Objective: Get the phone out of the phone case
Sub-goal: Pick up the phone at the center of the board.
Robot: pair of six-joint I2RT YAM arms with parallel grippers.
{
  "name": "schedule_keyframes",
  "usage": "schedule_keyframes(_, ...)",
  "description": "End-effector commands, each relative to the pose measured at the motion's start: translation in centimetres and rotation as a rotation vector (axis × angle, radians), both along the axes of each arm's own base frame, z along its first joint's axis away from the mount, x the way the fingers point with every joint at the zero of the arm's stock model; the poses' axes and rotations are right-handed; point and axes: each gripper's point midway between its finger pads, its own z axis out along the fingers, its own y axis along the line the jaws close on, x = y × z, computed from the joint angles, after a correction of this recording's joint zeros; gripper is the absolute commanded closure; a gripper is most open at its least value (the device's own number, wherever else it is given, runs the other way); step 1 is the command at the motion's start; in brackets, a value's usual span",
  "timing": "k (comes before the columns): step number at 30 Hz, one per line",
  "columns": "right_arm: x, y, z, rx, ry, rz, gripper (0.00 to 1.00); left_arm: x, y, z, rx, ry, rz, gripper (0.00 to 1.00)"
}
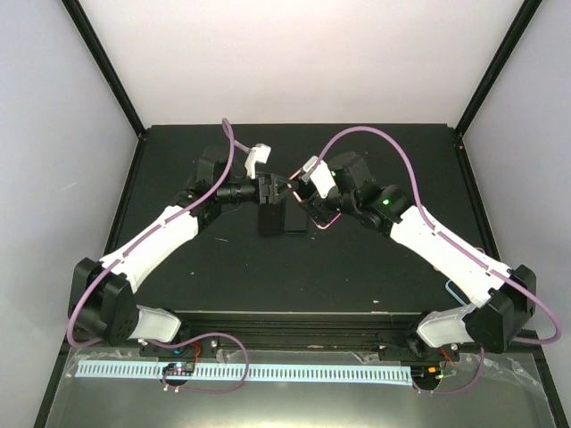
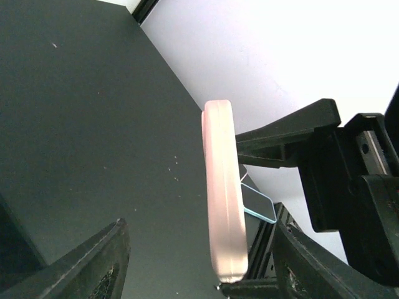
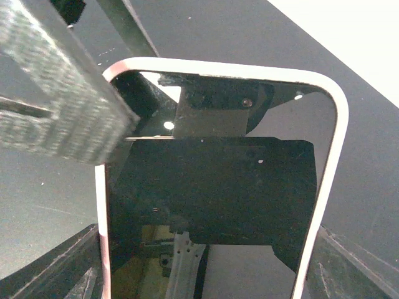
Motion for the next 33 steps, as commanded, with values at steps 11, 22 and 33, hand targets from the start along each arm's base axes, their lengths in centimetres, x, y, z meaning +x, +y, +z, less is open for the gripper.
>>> schedule_keyframes(11,0.9,1.0,3.2,0.038,-0.103,-0.011,0.33,0.2,-1.3,2.1,-0.082,0.004,-0.047,0.84)
schedule_keyframes(22,-1.4,-0.3,3.9,0.013,-0.113,0.085,0.00,-2.3,0.1,4.3,-0.050,-0.140,-0.133,0.99)
schedule_keyframes(33,-4.1,-2.6,4.6,-0.057,-0.149,0.244,0.00,-6.3,1.8,6.8,-0.025,-0.323,-0.253,0.98)
